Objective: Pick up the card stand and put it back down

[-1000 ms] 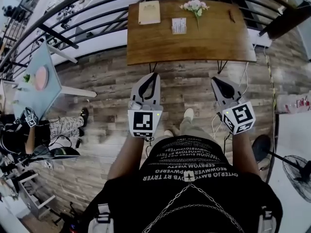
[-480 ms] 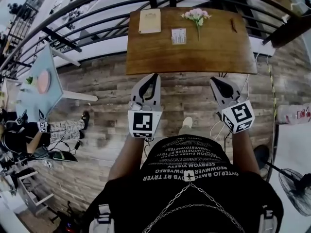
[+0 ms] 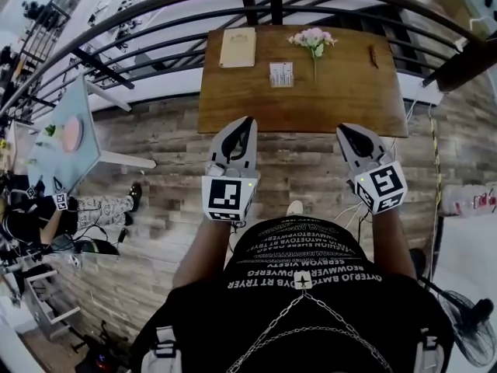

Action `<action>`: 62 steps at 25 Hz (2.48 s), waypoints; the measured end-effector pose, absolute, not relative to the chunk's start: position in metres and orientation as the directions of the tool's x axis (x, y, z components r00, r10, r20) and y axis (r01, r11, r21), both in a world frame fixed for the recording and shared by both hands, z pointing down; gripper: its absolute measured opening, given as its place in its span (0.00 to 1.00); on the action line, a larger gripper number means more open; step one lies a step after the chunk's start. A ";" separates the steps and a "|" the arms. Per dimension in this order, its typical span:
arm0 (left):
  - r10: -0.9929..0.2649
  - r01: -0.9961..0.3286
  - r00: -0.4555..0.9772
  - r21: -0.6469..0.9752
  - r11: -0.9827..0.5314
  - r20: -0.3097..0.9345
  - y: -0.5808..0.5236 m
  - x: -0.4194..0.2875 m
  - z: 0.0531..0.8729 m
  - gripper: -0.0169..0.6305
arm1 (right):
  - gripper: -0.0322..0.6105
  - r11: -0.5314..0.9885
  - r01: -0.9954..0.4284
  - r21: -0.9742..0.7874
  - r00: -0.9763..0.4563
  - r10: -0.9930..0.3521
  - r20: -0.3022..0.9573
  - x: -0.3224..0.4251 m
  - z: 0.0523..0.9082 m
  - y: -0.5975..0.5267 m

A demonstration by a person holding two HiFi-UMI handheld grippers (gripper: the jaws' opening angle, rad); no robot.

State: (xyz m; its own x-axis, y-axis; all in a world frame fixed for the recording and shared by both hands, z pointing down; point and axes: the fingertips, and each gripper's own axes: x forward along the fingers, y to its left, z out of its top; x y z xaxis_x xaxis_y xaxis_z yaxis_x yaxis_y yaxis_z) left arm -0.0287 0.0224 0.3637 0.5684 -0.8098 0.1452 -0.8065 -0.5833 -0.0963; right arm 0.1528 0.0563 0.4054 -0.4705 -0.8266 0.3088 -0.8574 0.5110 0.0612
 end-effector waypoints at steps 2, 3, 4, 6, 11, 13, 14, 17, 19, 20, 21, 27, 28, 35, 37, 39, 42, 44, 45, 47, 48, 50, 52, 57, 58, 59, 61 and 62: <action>-0.808 -0.805 0.569 -0.100 -0.585 0.155 0.022 -0.022 0.364 0.07 | 0.07 0.520 -0.852 0.062 -0.480 -0.822 0.306 0.158 0.406 0.052; -0.807 -0.804 0.569 -0.102 -0.586 0.159 0.021 -0.020 0.364 0.07 | 0.07 0.521 -0.851 0.060 -0.482 -0.821 0.306 0.161 0.408 0.050; -0.807 -0.803 0.568 -0.106 -0.586 0.159 0.021 -0.018 0.362 0.07 | 0.07 0.521 -0.852 0.056 -0.483 -0.821 0.305 0.163 0.409 0.048; -0.812 -0.806 0.563 -0.115 -0.581 0.152 0.021 -0.016 0.357 0.07 | 0.07 0.524 -0.850 0.046 -0.488 -0.819 0.301 0.165 0.411 0.042; -0.833 -0.828 0.531 -0.111 -0.549 0.158 0.021 -0.026 0.360 0.07 | 0.07 0.539 -0.840 0.055 -0.504 -0.815 0.286 0.160 0.409 0.036; -0.855 -0.840 0.487 -0.171 -0.515 0.178 0.019 -0.033 0.368 0.07 | 0.07 0.536 -0.843 0.045 -0.502 -0.814 0.292 0.161 0.412 0.033; -0.873 -0.840 0.453 -0.244 -0.485 0.179 0.018 -0.038 0.370 0.07 | 0.07 0.536 -0.844 0.040 -0.502 -0.813 0.297 0.161 0.414 0.031; -0.898 -0.830 0.414 -0.345 -0.439 0.146 0.014 -0.045 0.368 0.07 | 0.07 0.537 -0.843 0.034 -0.500 -0.806 0.316 0.158 0.417 0.023; -0.894 -0.837 0.428 -0.314 -0.448 0.136 0.007 -0.050 0.369 0.07 | 0.07 0.537 -0.843 0.034 -0.499 -0.804 0.324 0.152 0.419 0.016; -0.892 -0.831 0.434 -0.326 -0.451 0.128 0.003 -0.051 0.370 0.07 | 0.07 0.535 -0.844 0.036 -0.497 -0.805 0.324 0.148 0.419 0.012; -0.890 -0.822 0.441 -0.346 -0.453 0.118 -0.002 -0.052 0.372 0.07 | 0.07 0.532 -0.846 0.037 -0.493 -0.808 0.323 0.145 0.419 0.007; -0.863 -0.804 0.492 -0.319 -0.501 0.114 -0.037 -0.051 0.377 0.07 | 0.07 0.512 -0.858 0.040 -0.475 -0.822 0.314 0.134 0.417 -0.016; -0.859 -0.802 0.499 -0.315 -0.508 0.116 -0.042 -0.051 0.377 0.07 | 0.07 0.509 -0.860 0.042 -0.472 -0.823 0.316 0.134 0.418 -0.020; -0.837 -0.789 0.519 -0.278 -0.547 0.174 -0.072 -0.050 0.381 0.07 | 0.07 0.484 -0.874 0.036 -0.449 -0.836 0.316 0.134 0.422 -0.049; -0.830 -0.788 0.527 -0.260 -0.558 0.184 -0.078 -0.051 0.385 0.07 | 0.07 0.481 -0.876 0.037 -0.446 -0.837 0.318 0.134 0.422 -0.056; -0.822 -0.788 0.537 -0.238 -0.568 0.189 -0.085 -0.052 0.391 0.07 | 0.07 0.476 -0.879 0.035 -0.442 -0.838 0.319 0.133 0.422 -0.065; -0.817 -0.787 0.543 -0.224 -0.575 0.194 -0.100 -0.054 0.393 0.07 | 0.07 0.476 -0.879 0.035 -0.441 -0.838 0.323 0.131 0.422 -0.078; -0.814 -0.785 0.549 -0.218 -0.581 0.190 -0.110 -0.054 0.393 0.07 | 0.07 0.476 -0.879 0.038 -0.439 -0.837 0.326 0.129 0.423 -0.086; -0.812 -0.783 0.552 -0.217 -0.583 0.192 -0.114 -0.054 0.394 0.07 | 0.07 0.474 -0.880 0.037 -0.437 -0.838 0.327 0.129 0.423 -0.090; -0.807 -0.778 0.554 -0.217 -0.590 0.205 -0.122 -0.054 0.394 0.07 | 0.07 0.468 -0.883 0.033 -0.433 -0.839 0.329 0.128 0.423 -0.096; -0.804 -0.775 0.558 -0.216 -0.594 0.207 -0.126 -0.053 0.393 0.07 | 0.07 0.466 -0.884 0.031 -0.431 -0.840 0.330 0.127 0.422 -0.100; -0.797 -0.769 0.569 -0.214 -0.602 0.200 -0.136 -0.053 0.390 0.07 | 0.07 0.462 -0.886 0.031 -0.427 -0.841 0.332 0.125 0.421 -0.108; -0.793 -0.764 0.578 -0.213 -0.609 0.194 -0.145 -0.054 0.387 0.07 | 0.07 0.458 -0.888 0.034 -0.422 -0.844 0.330 0.123 0.419 -0.116; -0.783 -0.754 0.590 -0.212 -0.622 0.199 -0.167 -0.063 0.388 0.07 | 0.07 0.439 -0.898 0.042 -0.404 -0.856 0.322 0.115 0.415 -0.134; -0.780 -0.751 0.594 -0.211 -0.625 0.196 -0.172 -0.065 0.388 0.07 | 0.07 0.436 -0.899 0.044 -0.400 -0.858 0.321 0.112 0.415 -0.139; -0.778 -0.749 0.598 -0.211 -0.628 0.192 -0.176 -0.068 0.387 0.07 | 0.07 0.433 -0.900 0.046 -0.397 -0.860 0.320 0.109 0.414 -0.143; -0.774 -0.745 0.606 -0.211 -0.633 0.185 -0.186 -0.074 0.385 0.07 | 0.07 0.428 -0.902 0.052 -0.392 -0.864 0.317 0.102 0.412 -0.152; -0.772 -0.743 0.609 -0.210 -0.636 0.182 -0.191 -0.077 0.384 0.07 | 0.07 0.427 -0.903 0.056 -0.389 -0.865 0.316 0.099 0.410 -0.157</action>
State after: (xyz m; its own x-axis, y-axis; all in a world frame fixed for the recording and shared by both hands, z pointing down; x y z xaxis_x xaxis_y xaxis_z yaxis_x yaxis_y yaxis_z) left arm -0.0773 -0.1906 0.3836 0.6092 -0.7718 0.1824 -0.7426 -0.6359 -0.2102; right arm 0.0987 -0.1565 0.4102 -0.3894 -0.8653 0.3157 -0.9027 0.4266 0.0557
